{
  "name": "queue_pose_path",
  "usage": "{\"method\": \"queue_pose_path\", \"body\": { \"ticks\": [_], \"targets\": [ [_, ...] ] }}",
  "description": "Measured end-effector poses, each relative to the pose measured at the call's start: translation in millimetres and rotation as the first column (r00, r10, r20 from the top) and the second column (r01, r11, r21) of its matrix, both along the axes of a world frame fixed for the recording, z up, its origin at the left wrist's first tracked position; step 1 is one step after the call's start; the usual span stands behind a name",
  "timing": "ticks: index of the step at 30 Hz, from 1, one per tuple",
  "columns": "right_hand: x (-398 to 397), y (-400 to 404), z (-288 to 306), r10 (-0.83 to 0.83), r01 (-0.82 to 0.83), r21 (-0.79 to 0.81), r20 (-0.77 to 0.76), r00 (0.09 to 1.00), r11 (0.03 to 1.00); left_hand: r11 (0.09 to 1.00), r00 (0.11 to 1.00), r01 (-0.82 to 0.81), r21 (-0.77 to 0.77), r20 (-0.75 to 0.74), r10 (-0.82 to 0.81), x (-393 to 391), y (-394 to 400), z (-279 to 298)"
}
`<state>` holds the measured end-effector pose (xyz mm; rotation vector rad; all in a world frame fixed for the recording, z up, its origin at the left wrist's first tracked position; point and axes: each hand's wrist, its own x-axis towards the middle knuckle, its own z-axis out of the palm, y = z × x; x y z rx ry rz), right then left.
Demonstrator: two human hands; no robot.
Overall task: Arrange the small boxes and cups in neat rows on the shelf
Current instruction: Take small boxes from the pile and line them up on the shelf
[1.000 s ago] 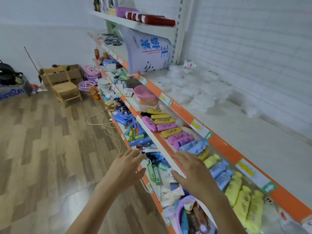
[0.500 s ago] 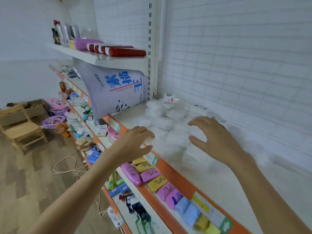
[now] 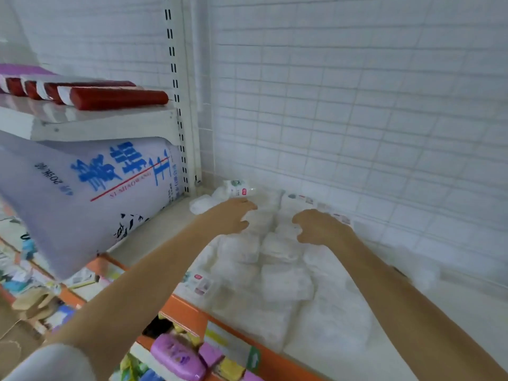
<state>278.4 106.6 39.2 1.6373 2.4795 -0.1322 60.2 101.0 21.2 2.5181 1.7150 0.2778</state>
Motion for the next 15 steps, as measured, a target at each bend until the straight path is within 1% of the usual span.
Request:
{"method": "queue_pose_path", "body": {
  "ticks": [2, 4, 8, 10, 12, 15],
  "targets": [
    [-4.1, 4.8, 1.0, -0.037, 0.039, -0.038, 0.056, 0.998, 0.999, 0.995, 0.992, 0.083, -0.048, -0.095, -0.087, -2.4, 17.4, -5.5],
    [-7.4, 7.6, 1.4, -0.058, 0.064, -0.057, 0.088, 0.994, 0.996, 0.990, 0.972, 0.127, -0.061, -0.193, -0.136, -6.1, 31.3, -14.8],
    [-16.3, 8.3, -2.1, -0.127, 0.129, -0.012, 0.108, 0.986, 0.992, 0.970, 0.938, 0.233, 0.070, -0.280, -0.205, -8.7, 43.6, -27.5],
    [-21.8, 5.9, -4.7, -0.176, 0.176, 0.016, 0.052, 0.983, 0.984, 0.954, 0.928, 0.276, 0.117, -0.289, -0.233, -9.7, 45.7, -29.1],
    [-25.5, 2.2, -7.3, -0.205, 0.205, 0.051, 0.011, 0.979, 0.977, 0.938, 0.927, 0.314, 0.144, -0.260, -0.270, -12.7, 48.1, -30.2],
    [-30.7, -3.7, -11.6, -0.198, 0.191, 0.129, 0.038, 0.980, 0.973, 0.927, 0.932, 0.347, 0.141, -0.162, -0.324, -20.0, 48.3, -29.2]
  ]
}}
